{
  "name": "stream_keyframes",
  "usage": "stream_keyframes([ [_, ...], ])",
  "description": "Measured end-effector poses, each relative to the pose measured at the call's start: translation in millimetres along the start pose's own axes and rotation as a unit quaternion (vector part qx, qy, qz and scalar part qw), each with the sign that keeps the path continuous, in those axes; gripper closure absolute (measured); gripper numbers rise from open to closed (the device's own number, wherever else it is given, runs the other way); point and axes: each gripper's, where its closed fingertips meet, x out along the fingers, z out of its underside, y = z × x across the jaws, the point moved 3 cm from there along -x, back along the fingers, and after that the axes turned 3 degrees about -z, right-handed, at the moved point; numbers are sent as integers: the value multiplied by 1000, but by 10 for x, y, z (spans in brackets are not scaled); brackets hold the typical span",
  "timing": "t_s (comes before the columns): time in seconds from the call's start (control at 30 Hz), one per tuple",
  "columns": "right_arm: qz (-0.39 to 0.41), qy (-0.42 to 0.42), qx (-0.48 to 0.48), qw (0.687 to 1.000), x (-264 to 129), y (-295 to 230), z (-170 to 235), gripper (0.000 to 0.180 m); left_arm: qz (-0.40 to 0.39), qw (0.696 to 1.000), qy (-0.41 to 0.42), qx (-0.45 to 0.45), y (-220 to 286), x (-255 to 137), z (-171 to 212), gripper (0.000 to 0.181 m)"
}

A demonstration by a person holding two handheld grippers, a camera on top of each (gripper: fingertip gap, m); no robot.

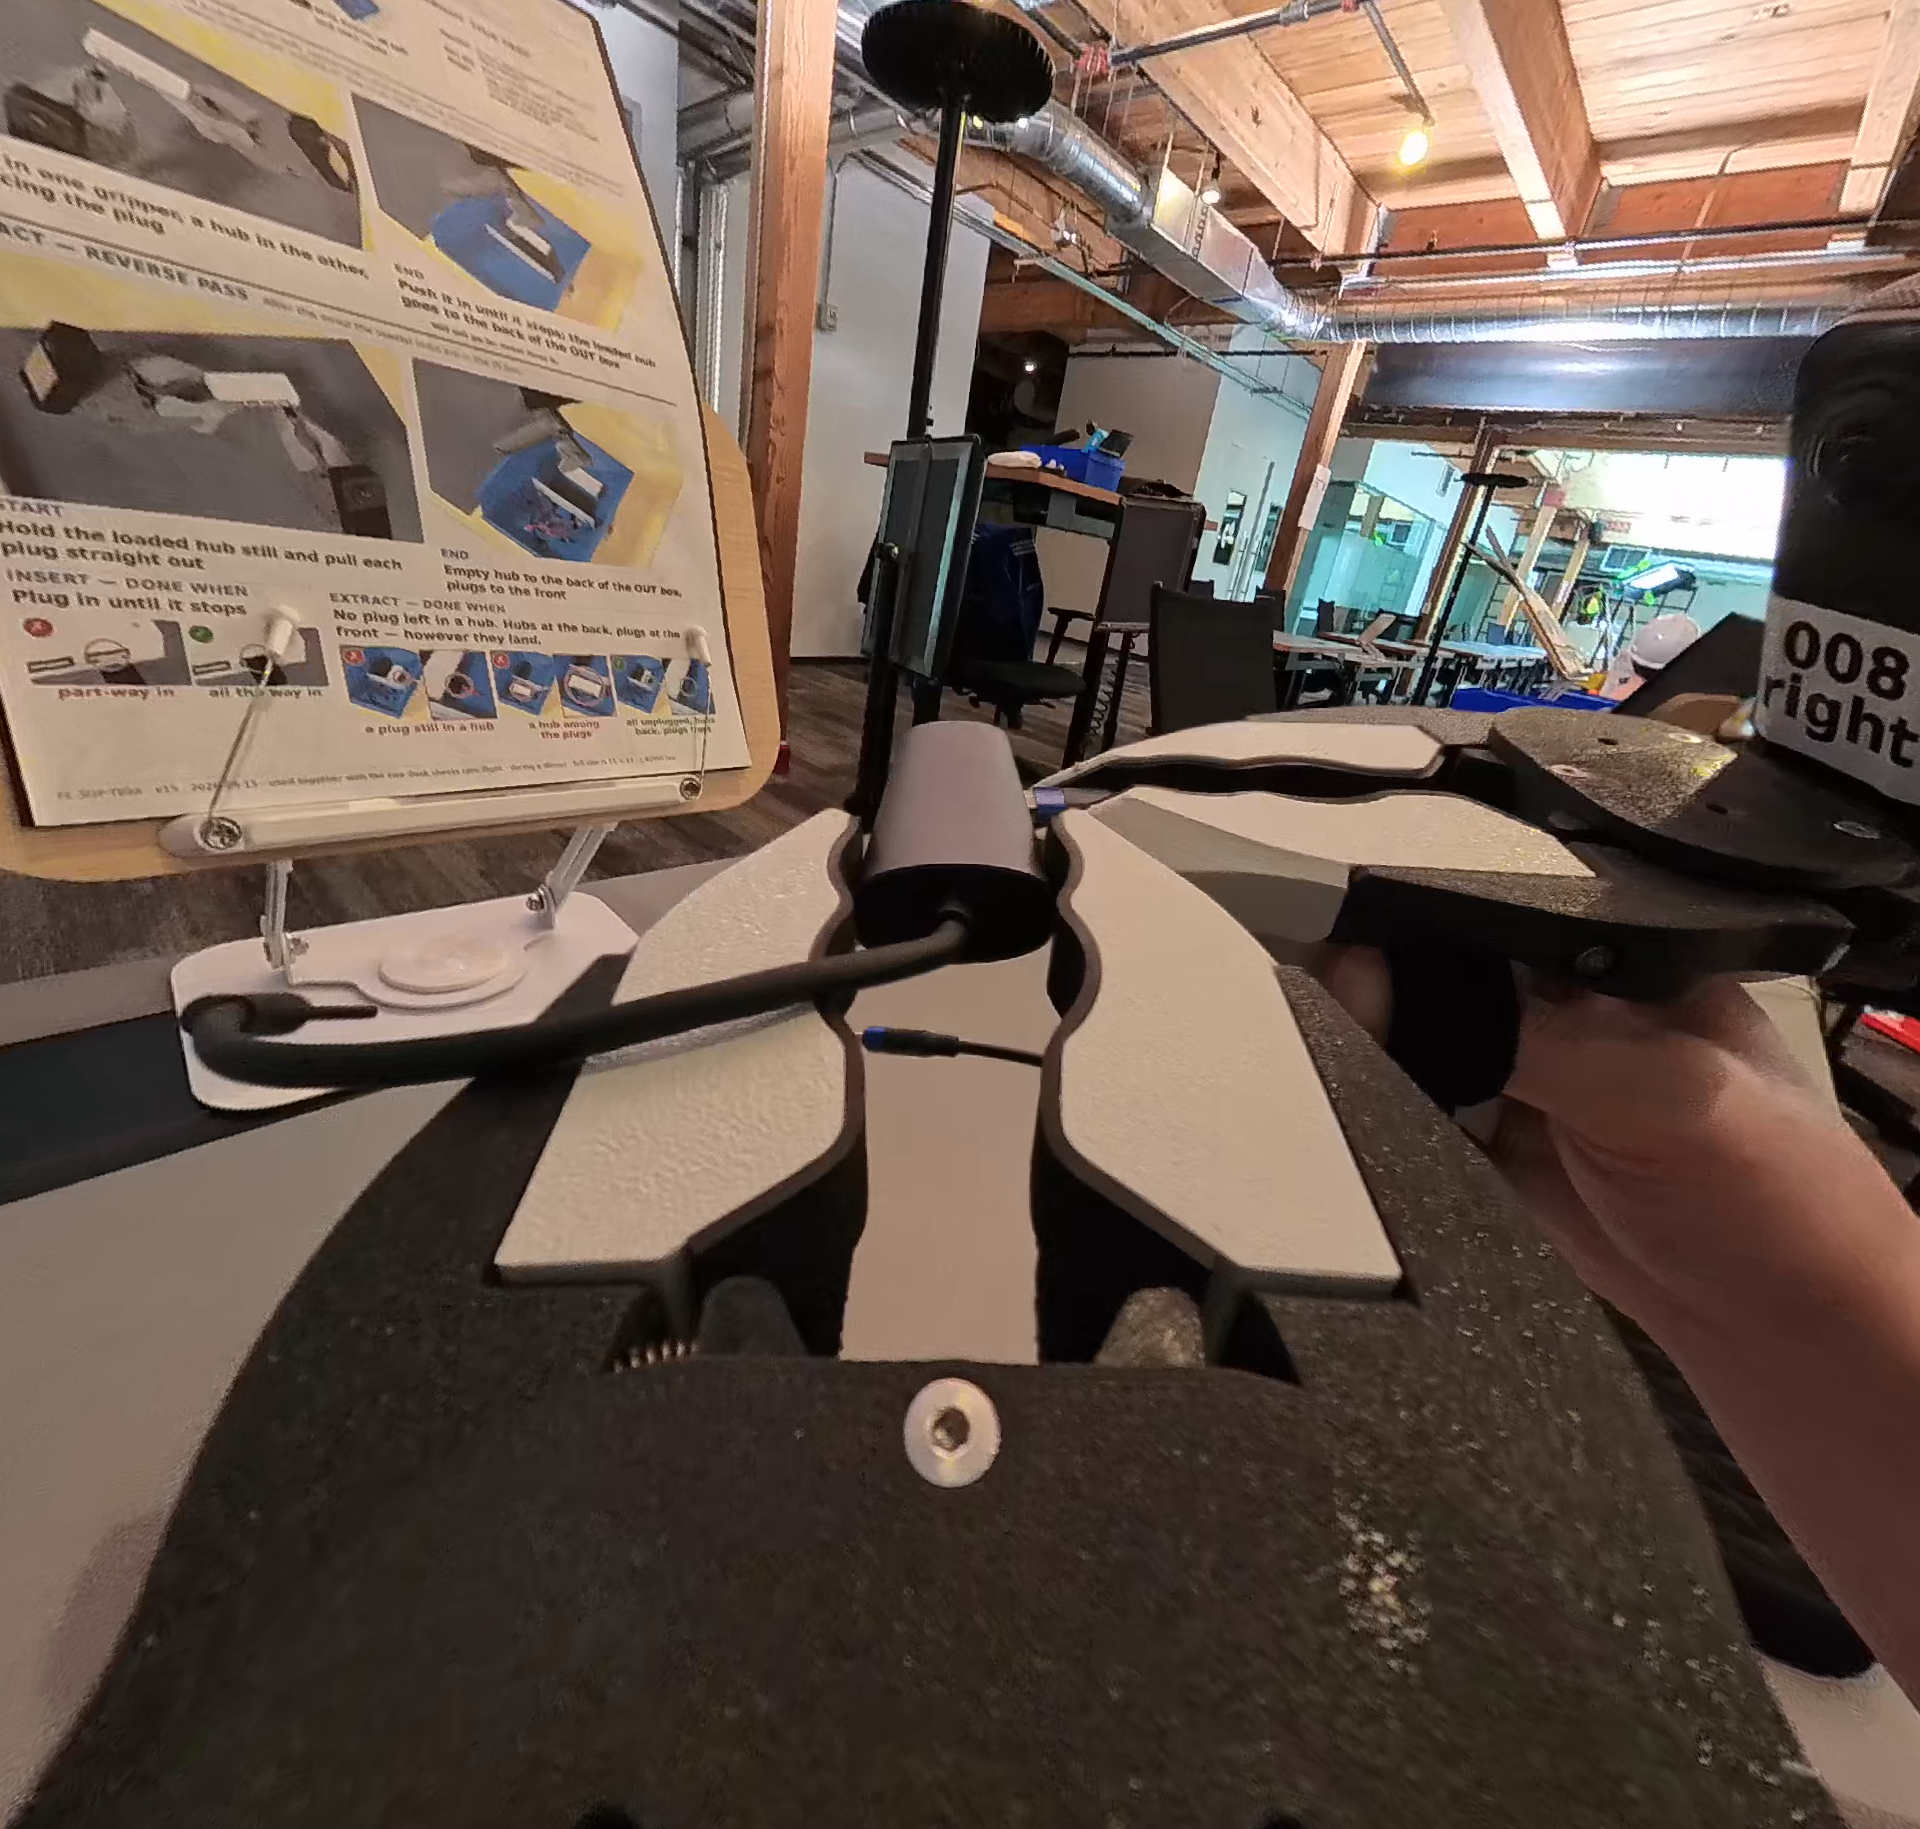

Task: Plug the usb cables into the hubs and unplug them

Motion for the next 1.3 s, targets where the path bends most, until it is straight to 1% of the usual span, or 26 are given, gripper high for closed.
stream_keyframes([
  [0.13, -2, -1, -3, 1000, -4, 9, 8, 165, -1, 1000, -8, 5, -1, 0, 17, 148],
  [0.3, -1, 40, 26, 999, -28, -13, -51, 164, -15, 999, 18, 36, 48, -28, -51, 148],
  [0.37, 13, 49, 34, 998, -35, 10, -70, 155, -24, 998, 30, 51, 60, -41, -74, 148],
  [0.4, 15, 57, 34, 998, -43, 10, -86, 154, -27, 997, 36, 55, 66, -51, -88, 148],
  [0.47, 11, 71, 31, 997, -52, -7, -117, 157, -25, 997, 39, 55, 75, -56, -93, 148],
  [0.5, 4, 73, 25, 997, -54, -30, -125, 163, -25, 997, 41, 55, 78, -56, -90, 148],
  [0.63, -5, 62, 33, 998, -47, -57, -131, 163, -26, 997, 56, 50, 76, -80, -94, 148],
  [0.67, -3, 64, 34, 997, -49, -51, -143, 158, -26, 997, 63, 47, 77, -93, -105, 148],
  [0.7, -1, 61, 32, 998, -52, -47, -144, 157, -27, 996, 66, 48, 78, -103, -112, 148],
  [0.93, -10, 54, 15, 998, -73, -92, -167, 161, -30, 995, 75, 52, 91, -126, -144, 148],
  [1.13, -26, 54, 30, 998, -76, -106, -171, 161, -30, 995, 82, 53, 94, -148, -162, 148],
  [1.23, -26, 38, 30, 998, -51, -119, -144, 162, -32, 994, 87, 54, 101, -154, -174, 148],
  [1.3, -28, 51, 34, 998, -66, -123, -167, 163, -30, 994, 89, 53, 106, -155, -180, 148],
])
